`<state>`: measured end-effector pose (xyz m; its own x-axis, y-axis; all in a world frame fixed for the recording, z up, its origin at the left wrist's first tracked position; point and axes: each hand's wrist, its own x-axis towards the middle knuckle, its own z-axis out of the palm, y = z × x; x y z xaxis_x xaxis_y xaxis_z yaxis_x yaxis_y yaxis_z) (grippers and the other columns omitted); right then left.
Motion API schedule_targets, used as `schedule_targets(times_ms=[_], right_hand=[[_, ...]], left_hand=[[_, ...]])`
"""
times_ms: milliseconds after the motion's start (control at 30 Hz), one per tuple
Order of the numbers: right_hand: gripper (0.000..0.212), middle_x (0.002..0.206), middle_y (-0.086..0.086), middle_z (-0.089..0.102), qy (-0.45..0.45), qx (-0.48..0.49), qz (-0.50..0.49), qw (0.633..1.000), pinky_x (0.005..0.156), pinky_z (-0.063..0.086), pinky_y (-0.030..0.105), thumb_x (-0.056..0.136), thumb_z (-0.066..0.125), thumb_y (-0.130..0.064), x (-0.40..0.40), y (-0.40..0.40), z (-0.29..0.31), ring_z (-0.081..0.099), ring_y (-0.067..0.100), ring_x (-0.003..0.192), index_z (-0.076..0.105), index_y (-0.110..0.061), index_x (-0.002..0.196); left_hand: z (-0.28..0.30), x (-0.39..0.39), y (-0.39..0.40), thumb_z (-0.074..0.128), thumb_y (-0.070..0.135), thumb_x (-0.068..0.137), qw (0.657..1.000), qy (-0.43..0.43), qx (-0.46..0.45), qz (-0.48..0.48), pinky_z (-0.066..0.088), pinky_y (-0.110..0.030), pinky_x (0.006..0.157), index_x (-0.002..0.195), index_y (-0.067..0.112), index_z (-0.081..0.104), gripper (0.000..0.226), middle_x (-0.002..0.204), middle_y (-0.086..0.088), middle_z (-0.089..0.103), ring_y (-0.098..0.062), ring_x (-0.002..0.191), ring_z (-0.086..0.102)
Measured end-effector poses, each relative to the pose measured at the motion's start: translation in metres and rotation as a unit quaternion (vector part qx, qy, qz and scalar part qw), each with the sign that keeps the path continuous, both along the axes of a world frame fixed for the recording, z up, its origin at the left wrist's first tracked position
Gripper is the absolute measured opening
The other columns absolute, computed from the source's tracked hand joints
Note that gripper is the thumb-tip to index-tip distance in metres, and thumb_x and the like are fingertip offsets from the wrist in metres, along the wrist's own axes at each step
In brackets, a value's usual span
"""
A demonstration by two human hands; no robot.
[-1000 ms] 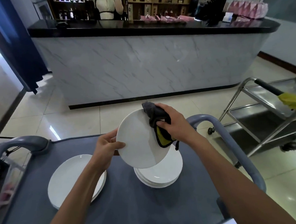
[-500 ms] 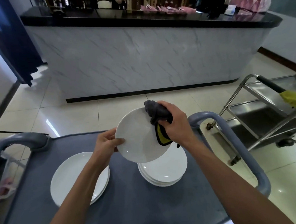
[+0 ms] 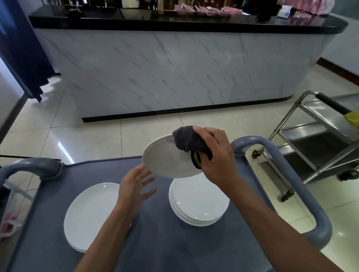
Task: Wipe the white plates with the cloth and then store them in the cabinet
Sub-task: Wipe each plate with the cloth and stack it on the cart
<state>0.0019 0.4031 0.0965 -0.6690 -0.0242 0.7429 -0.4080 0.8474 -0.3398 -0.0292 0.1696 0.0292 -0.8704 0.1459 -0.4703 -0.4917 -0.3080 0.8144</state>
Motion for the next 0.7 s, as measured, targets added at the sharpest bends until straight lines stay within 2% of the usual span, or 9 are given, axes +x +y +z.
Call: schedule_targets(times_ms=[67,133,267,367,433,567,700], right_hand=[[0.055,0.12,0.013,0.057,0.013,0.008,0.0,1.0,0.093,0.049,0.04,0.083,0.058,0.007,0.001,-0.001,-0.003,0.054,0.031,0.107,0.056,-0.007,0.135],[0.052,0.12,0.014,0.058,0.019,0.016,0.005,1.0,0.092,0.049,0.041,0.084,0.057,0.006,0.001,-0.002,-0.006,0.055,0.032,0.107,0.057,-0.007,0.135],[0.052,0.118,0.017,0.06,0.027,0.043,0.011,0.999,0.088,0.05,0.044,0.086,0.058,0.005,0.005,-0.003,-0.011,0.055,0.032,0.105,0.053,-0.011,0.135],[0.047,0.115,0.019,0.062,0.042,0.071,0.02,0.996,0.083,0.049,0.048,0.091,0.054,0.007,0.007,-0.007,-0.012,0.056,0.033,0.104,0.054,-0.012,0.134],[0.041,0.114,0.019,0.063,0.052,0.093,0.032,0.994,0.082,0.049,0.048,0.095,0.05,0.002,0.009,-0.009,-0.014,0.057,0.033,0.103,0.055,-0.013,0.133],[0.045,0.12,0.012,0.056,0.073,0.108,0.038,0.991,0.083,0.049,0.046,0.092,0.059,0.005,0.013,-0.011,-0.017,0.058,0.033,0.103,0.056,-0.015,0.132],[0.045,0.119,0.015,0.06,0.083,0.099,0.047,0.991,0.085,0.048,0.049,0.091,0.059,0.007,0.018,-0.007,-0.027,0.06,0.038,0.103,0.059,-0.016,0.13]], left_hand=[[-0.003,0.003,0.001,0.053,0.033,0.101,0.996,-0.048,-0.07,-0.026,0.055,-0.048,0.085,0.113,0.01,0.064,0.028,0.117,-0.015,0.071,-0.032,0.104,0.069],[-0.002,0.004,0.0,0.05,0.045,0.102,0.991,-0.078,-0.096,-0.056,0.054,-0.045,0.084,0.112,0.009,0.064,0.04,0.111,-0.015,0.074,-0.033,0.098,0.073],[0.007,0.0,-0.004,0.039,0.076,0.091,0.986,-0.139,0.006,-0.095,0.05,-0.043,0.08,0.116,0.007,0.065,0.077,0.109,-0.013,0.076,-0.034,0.096,0.075],[0.013,-0.002,-0.002,0.044,0.083,0.083,0.983,-0.145,0.027,-0.107,0.05,-0.043,0.08,0.119,0.006,0.064,0.087,0.111,-0.014,0.075,-0.036,0.096,0.074],[0.017,-0.004,0.001,0.052,0.079,0.081,0.982,-0.152,0.034,-0.106,0.05,-0.044,0.079,0.115,0.005,0.064,0.082,0.108,-0.012,0.075,-0.036,0.094,0.074],[0.022,-0.008,0.004,0.064,0.064,0.081,0.978,-0.172,0.069,-0.099,0.049,-0.038,0.072,0.106,0.01,0.062,0.06,0.1,-0.011,0.071,-0.037,0.087,0.074],[0.025,-0.008,0.009,0.067,0.033,0.068,0.979,-0.15,0.105,-0.087,0.05,-0.038,0.076,0.097,0.008,0.068,0.038,0.096,-0.012,0.074,-0.036,0.084,0.074]])
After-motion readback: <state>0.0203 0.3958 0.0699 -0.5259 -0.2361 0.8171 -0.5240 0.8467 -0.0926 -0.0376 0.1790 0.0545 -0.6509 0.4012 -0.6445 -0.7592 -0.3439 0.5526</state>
